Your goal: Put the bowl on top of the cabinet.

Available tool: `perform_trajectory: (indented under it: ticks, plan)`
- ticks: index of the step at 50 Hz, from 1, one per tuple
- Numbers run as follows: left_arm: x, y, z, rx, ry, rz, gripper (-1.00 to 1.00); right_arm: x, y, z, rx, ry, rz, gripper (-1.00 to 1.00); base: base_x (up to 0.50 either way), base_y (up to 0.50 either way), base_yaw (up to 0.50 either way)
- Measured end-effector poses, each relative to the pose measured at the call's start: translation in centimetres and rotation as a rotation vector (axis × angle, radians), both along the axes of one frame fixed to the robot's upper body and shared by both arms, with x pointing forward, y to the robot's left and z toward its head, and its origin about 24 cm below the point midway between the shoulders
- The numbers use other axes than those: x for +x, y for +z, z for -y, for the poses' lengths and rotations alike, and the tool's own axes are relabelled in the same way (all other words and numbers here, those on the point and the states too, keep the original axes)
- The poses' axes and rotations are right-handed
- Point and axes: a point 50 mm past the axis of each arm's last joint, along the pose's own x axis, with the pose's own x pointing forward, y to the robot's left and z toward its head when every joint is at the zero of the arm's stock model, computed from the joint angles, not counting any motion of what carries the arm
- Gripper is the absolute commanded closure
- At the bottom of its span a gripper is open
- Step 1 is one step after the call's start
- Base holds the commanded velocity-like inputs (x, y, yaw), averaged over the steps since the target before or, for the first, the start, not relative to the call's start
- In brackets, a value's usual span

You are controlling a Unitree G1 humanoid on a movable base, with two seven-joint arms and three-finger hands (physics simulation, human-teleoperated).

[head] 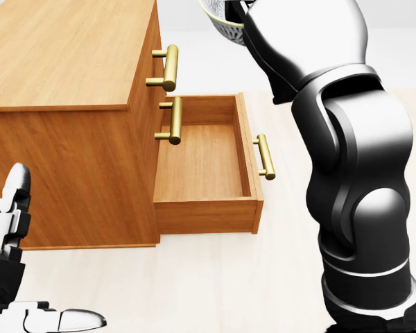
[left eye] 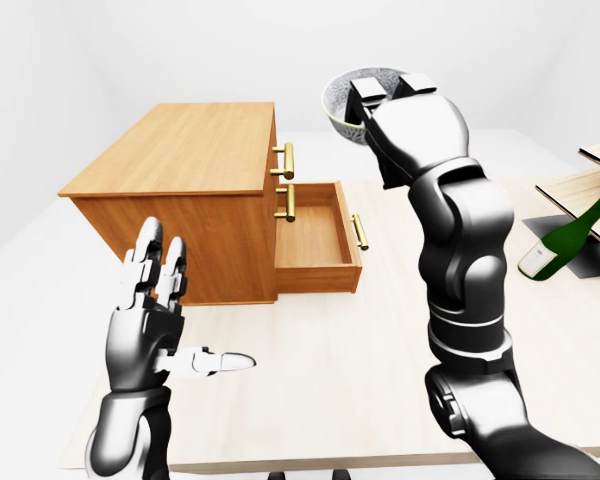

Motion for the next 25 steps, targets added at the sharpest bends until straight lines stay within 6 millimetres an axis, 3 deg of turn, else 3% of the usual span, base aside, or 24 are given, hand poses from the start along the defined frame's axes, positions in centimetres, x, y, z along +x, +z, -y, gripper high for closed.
perform_trajectory:
  ticks: [25]
  plan:
    - [0.0, 0.1, 0.0, -0.001, 0.003, 0.004, -1.00, 6.7, 6.9, -2.5, -0.060, 0.029, -0.171, 1.00, 0.00, 0.00, 0.00]
